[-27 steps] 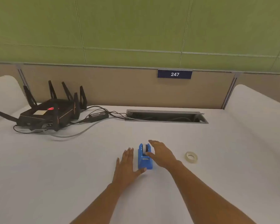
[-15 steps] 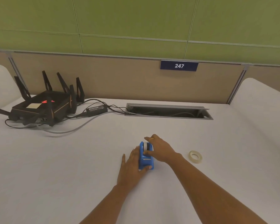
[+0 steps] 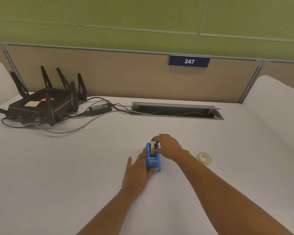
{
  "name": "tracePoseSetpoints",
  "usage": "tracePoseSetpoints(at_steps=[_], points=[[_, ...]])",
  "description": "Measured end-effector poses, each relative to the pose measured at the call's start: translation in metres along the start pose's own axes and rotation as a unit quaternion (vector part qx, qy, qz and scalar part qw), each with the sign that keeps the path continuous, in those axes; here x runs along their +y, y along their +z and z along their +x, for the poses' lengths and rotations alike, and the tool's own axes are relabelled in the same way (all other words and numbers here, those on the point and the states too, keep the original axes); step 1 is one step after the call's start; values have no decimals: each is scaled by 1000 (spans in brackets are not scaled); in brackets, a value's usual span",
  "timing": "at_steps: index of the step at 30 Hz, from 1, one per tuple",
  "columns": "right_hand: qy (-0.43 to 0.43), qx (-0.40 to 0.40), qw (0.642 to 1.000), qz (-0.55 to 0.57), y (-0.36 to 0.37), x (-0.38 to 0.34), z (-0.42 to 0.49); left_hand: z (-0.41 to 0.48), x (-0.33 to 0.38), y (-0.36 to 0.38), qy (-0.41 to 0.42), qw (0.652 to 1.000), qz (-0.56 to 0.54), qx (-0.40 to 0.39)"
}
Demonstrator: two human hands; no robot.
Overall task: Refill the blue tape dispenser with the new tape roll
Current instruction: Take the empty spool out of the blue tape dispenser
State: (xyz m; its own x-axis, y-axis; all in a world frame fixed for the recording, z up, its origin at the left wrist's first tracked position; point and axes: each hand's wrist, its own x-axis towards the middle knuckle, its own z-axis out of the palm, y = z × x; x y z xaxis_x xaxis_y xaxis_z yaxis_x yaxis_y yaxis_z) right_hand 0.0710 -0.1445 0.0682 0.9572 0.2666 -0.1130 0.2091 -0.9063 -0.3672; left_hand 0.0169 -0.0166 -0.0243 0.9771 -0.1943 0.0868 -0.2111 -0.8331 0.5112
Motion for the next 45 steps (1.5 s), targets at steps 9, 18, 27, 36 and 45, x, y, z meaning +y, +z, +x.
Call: tracePoseSetpoints(at_steps=[9,18,27,36,45], points=[[-6,-21,998,-57,-2,-1,4,1,0,2,-8,1000,20,-5],[-11,-23,995,-98,-7,-5,10,2,-2,4,-8,1000,19,4],[5,-22,999,-35,-7,1,7,0,0,2,-6,1000,4,12],[11,146,971,191,9,11,-22,-6,5,-5,-6,998,-55,33],[17,176,900,397,39,3,-76,-38,9,-10,64,969,-206,120]])
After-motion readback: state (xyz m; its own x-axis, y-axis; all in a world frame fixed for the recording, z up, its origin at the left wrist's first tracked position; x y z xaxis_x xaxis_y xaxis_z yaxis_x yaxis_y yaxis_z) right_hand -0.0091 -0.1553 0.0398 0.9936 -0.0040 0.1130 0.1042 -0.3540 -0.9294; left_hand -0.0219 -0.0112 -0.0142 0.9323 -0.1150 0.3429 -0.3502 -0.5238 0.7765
